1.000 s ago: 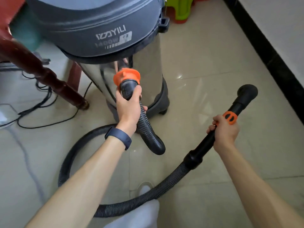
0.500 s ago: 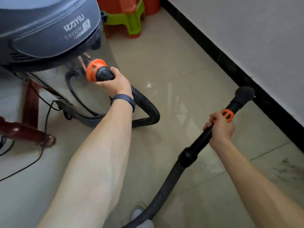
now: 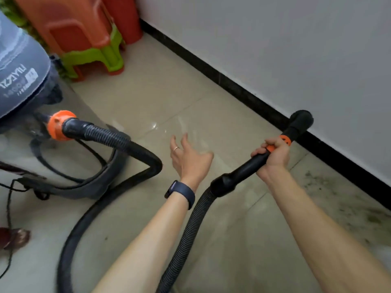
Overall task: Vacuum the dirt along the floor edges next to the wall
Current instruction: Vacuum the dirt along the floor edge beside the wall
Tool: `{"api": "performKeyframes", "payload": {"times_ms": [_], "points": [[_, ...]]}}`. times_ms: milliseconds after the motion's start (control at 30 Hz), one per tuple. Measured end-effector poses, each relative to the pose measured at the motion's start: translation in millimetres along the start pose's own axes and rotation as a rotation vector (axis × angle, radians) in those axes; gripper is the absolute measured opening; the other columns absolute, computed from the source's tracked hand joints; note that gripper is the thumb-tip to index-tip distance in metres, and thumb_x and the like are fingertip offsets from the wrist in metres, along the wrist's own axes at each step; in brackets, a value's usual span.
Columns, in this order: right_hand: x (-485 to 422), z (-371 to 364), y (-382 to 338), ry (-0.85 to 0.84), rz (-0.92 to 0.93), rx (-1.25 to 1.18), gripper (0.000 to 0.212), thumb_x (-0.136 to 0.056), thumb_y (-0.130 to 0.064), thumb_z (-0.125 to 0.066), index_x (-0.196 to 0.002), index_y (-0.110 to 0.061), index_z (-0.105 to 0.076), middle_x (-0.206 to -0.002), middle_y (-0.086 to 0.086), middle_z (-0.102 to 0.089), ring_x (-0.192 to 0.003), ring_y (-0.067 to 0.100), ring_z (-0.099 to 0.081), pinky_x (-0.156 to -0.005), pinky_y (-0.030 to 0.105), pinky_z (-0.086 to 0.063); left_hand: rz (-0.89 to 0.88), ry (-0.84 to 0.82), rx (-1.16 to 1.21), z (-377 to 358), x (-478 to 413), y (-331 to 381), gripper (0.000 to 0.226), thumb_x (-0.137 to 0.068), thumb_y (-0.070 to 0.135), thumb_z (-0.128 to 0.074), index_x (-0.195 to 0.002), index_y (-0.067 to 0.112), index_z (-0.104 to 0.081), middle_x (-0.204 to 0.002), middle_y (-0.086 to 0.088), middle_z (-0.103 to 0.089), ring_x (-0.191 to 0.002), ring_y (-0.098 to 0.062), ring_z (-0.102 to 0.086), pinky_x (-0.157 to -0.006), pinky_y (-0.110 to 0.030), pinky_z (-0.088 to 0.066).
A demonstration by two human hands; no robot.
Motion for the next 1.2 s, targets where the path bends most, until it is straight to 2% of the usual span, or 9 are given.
{"api": "performKeyframes", "payload": {"times_ms": [133, 200, 267, 367, 633, 867, 967, 1067, 1200], "points": [[-2, 28, -35, -0.020, -0.015, -0.212, 0.015, -0.066, -0.006, -0.058, -0.070, -0.015, -0.046, -0.061, -0.001, -0.048, -0.043, 0.011, -0.040, -0.048, 0.022, -0.039, -0.119, -0.870, -0.174, -121, 57, 62, 0.086, -0.080, 0.014, -0.075, -0.151, 0.028, -0.028, -0.142, -0.006, -0.051, -0.115, -0.024, -0.058, -0.089, -0.030, -0.051], [0, 45, -52, -0.022, -0.014, -0.321, 0.018, -0.059, -0.008, -0.059, -0.069, -0.015, -0.046, -0.062, -0.001, -0.048, -0.043, 0.011, -0.039, -0.050, 0.022, -0.037, -0.208, -1.018, -0.477, -156, 81, 80, 0.065, -0.079, 0.020, -0.079, -0.135, 0.023, -0.046, -0.118, -0.006, -0.066, -0.099, -0.026, -0.066, -0.086, -0.035, -0.055], [3, 62, -71, -0.032, -0.011, -0.424, 0.016, -0.061, -0.007, -0.058, -0.068, -0.016, -0.046, -0.061, -0.001, -0.048, -0.043, 0.011, -0.040, -0.048, 0.022, -0.039, -0.369, -0.985, -0.752, -185, 94, 96, 0.038, -0.078, 0.028, -0.079, -0.109, 0.016, -0.061, -0.097, -0.004, -0.070, -0.087, -0.023, -0.067, -0.083, -0.034, -0.055], [2, 97, -83, 0.009, -0.019, -0.495, 0.016, -0.067, -0.003, -0.058, -0.070, -0.015, -0.047, -0.061, 0.001, -0.049, -0.047, 0.013, -0.043, -0.050, 0.024, -0.043, -0.442, -0.966, -0.889, -220, 107, 97, 0.025, -0.075, 0.024, -0.077, -0.098, 0.016, -0.072, -0.088, -0.003, -0.075, -0.080, -0.020, -0.070, -0.080, -0.033, -0.057], [-37, 184, -8, 0.282, -0.091, -0.588, 0.026, -0.095, -0.025, -0.066, -0.075, -0.014, -0.053, -0.058, 0.001, -0.055, -0.051, 0.018, -0.055, -0.067, 0.033, -0.051, -0.644, -0.877, -1.423, -241, 47, 51, 0.029, -0.083, 0.022, -0.069, -0.111, 0.028, -0.066, -0.094, 0.002, -0.068, -0.086, -0.021, -0.066, -0.078, -0.033, -0.055], [-75, 198, 81, 0.477, -0.084, -0.475, 0.023, -0.099, -0.030, -0.069, -0.105, -0.011, -0.057, -0.065, 0.000, -0.059, -0.050, 0.015, -0.060, -0.058, 0.034, -0.057, -0.596, -0.972, -1.370, -249, -9, -21, 0.035, -0.077, 0.019, -0.071, -0.111, 0.027, -0.066, -0.087, 0.002, -0.065, -0.085, -0.022, -0.066, -0.078, -0.035, -0.056], [-77, 198, 98, 0.523, -0.046, -0.417, 0.025, -0.101, -0.032, -0.068, -0.106, -0.010, -0.058, -0.069, 0.002, -0.060, -0.055, 0.017, -0.062, -0.068, 0.041, -0.060, -0.503, -1.055, -1.409, -245, -14, -47, 0.040, -0.075, 0.022, -0.081, -0.112, 0.021, -0.066, -0.092, -0.001, -0.067, -0.086, -0.022, -0.065, -0.081, -0.034, -0.055], [-75, 191, 111, 0.563, -0.024, -0.320, 0.027, -0.100, -0.034, -0.068, -0.107, -0.009, -0.059, -0.070, 0.002, -0.062, -0.058, 0.016, -0.065, -0.084, 0.046, -0.063, -0.380, -1.114, -1.380, -240, -16, -68, 0.033, -0.075, 0.028, -0.082, -0.104, 0.019, -0.068, -0.079, 0.003, -0.069, -0.075, -0.016, -0.064, -0.073, -0.027, -0.050], [-81, 192, 108, 0.592, 0.052, -0.286, 0.034, -0.100, -0.029, -0.069, -0.121, -0.006, -0.055, -0.066, 0.002, -0.060, -0.051, 0.014, -0.064, -0.059, 0.036, -0.061, -0.383, -1.118, -1.219, -254, -14, -93, 0.022, -0.078, 0.032, -0.077, -0.092, 0.019, -0.066, -0.070, 0.006, -0.070, -0.068, -0.011, -0.064, -0.066, -0.024, -0.049]]}}
Point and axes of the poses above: each hand's wrist, its own x-axis away from the middle knuckle, its own z-axis out of the back of the hand, y = z × x, the point moved 10 cm from there along -x, towards the middle knuckle
